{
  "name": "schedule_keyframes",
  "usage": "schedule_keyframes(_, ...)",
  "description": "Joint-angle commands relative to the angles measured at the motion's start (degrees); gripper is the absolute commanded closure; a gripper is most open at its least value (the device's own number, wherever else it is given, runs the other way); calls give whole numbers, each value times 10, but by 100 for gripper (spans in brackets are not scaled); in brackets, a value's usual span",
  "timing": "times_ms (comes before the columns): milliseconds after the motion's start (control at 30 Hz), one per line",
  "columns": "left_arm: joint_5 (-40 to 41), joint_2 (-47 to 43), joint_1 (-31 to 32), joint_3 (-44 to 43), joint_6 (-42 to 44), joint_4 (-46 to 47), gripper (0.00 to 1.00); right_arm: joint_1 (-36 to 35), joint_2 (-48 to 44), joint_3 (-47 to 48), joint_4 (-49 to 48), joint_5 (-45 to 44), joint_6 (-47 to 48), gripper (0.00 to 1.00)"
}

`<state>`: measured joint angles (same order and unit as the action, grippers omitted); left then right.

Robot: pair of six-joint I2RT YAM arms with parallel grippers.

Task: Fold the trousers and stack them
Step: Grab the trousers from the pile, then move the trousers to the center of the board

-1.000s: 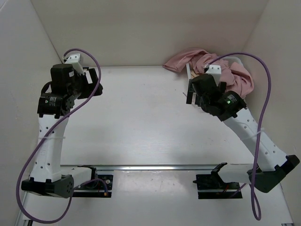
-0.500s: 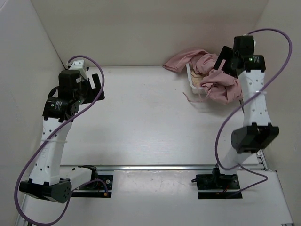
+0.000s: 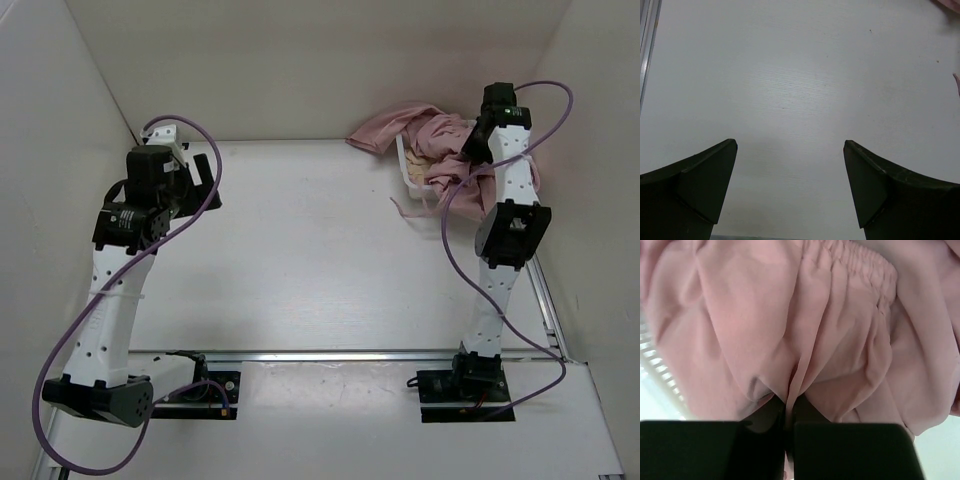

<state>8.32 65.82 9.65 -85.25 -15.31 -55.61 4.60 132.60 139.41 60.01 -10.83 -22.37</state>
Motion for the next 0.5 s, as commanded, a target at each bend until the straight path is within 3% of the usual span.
schedule_keyframes(0, 10, -1, 2, -30, 7, -13, 1, -11, -71, 57, -17, 40, -25, 100)
schedule_keyframes(200, -3, -15, 2, -30, -5, -19, 1, -104, -262, 80, -108, 79, 22, 100)
schedule_keyframes(267, 2, -45, 2, -8, -26, 7, 1, -129, -317, 80, -129, 119, -7, 97)
schedule_keyframes(333, 14, -82, 2, -8, -32, 17, 1, -139, -341, 85, -144, 165, -46, 99)
schedule_keyframes(467, 53, -61, 2, -61, -43, -25, 1, -220, -385, 68, -144, 195, -35, 100)
